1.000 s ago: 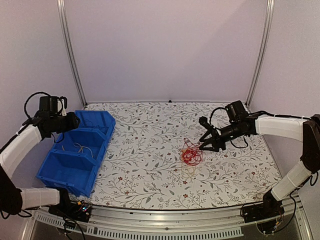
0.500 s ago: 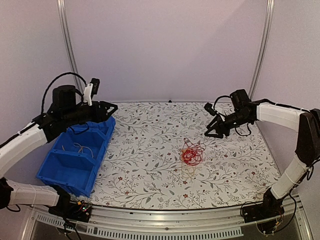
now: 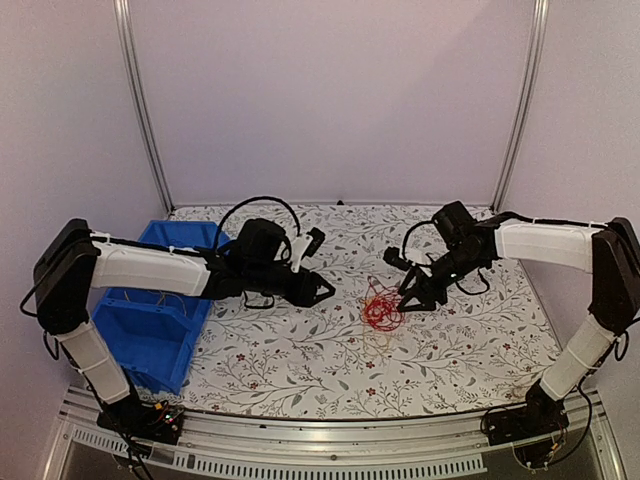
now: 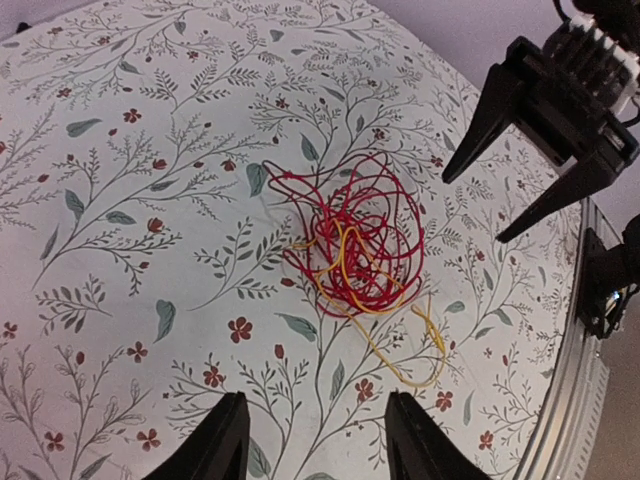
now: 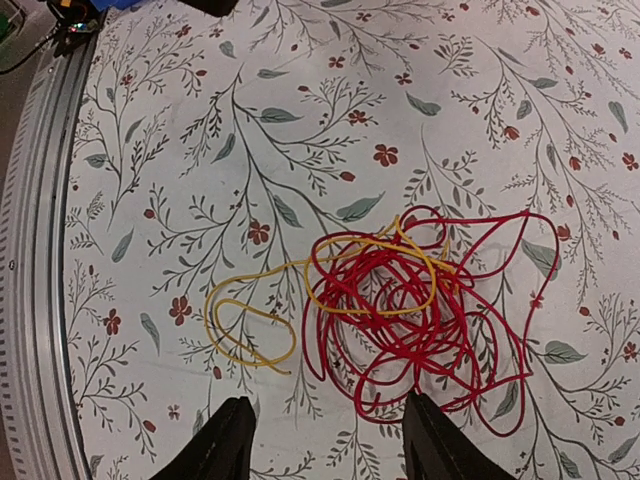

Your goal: Untangle the cables

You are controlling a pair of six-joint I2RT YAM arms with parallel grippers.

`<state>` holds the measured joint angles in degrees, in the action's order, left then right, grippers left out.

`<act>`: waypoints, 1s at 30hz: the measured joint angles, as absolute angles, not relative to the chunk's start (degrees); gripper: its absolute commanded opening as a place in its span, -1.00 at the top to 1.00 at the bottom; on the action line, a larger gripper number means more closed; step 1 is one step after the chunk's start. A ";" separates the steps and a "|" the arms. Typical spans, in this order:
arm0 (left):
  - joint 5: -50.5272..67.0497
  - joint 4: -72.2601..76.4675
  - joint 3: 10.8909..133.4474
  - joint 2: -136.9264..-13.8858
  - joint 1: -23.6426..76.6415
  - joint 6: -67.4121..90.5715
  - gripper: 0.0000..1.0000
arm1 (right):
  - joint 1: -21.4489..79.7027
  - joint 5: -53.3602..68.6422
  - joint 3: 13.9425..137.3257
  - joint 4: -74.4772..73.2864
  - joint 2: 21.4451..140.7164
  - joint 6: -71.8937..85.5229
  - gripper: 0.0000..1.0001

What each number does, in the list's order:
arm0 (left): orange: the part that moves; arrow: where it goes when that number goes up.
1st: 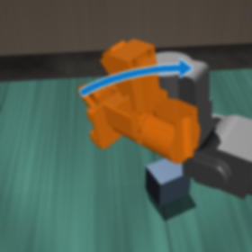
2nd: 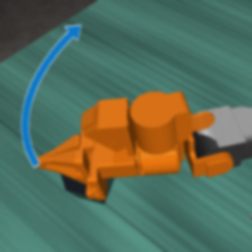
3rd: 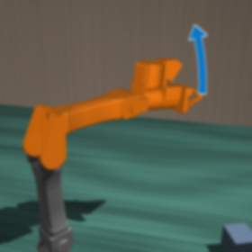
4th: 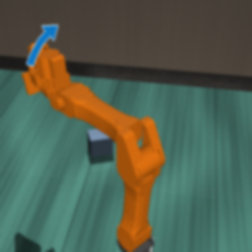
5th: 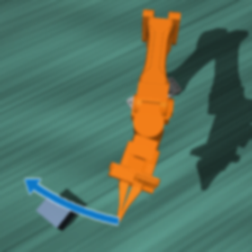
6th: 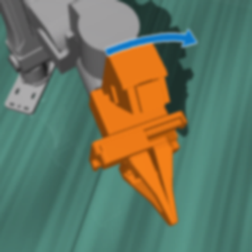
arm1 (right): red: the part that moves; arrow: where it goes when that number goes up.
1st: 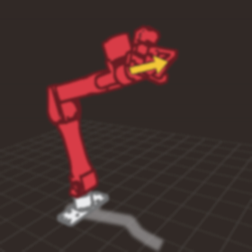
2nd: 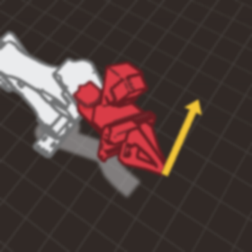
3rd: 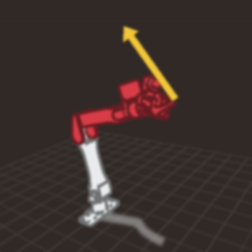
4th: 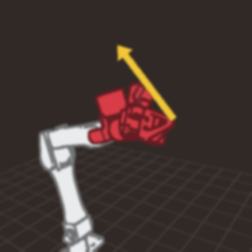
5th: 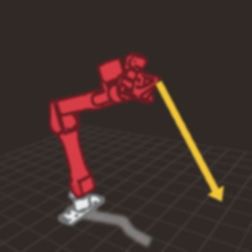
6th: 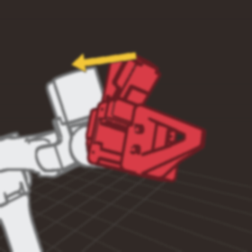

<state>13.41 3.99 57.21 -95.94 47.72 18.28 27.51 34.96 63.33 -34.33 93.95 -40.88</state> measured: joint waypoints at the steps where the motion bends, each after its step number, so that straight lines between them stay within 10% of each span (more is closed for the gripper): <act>1: 14.09 5.06 57.23 -97.21 48.18 18.96 0.10 | 28.53 34.41 62.04 -34.33 93.25 -41.41 -0.09; 17: 20.18 8.73 67.53 -116.20 59.24 32.77 0.06 | 25.21 33.28 58.39 -28.64 87.99 -38.33 -0.11; 30: 23.22 6.44 73.87 -122.96 59.20 33.43 1.00 | 24.84 33.52 57.30 -26.83 87.31 -37.67 -0.12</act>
<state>23.22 6.44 73.87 -122.96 59.20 33.43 24.84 33.52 57.30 -26.83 87.31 -37.67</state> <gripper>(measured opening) 0.034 0.559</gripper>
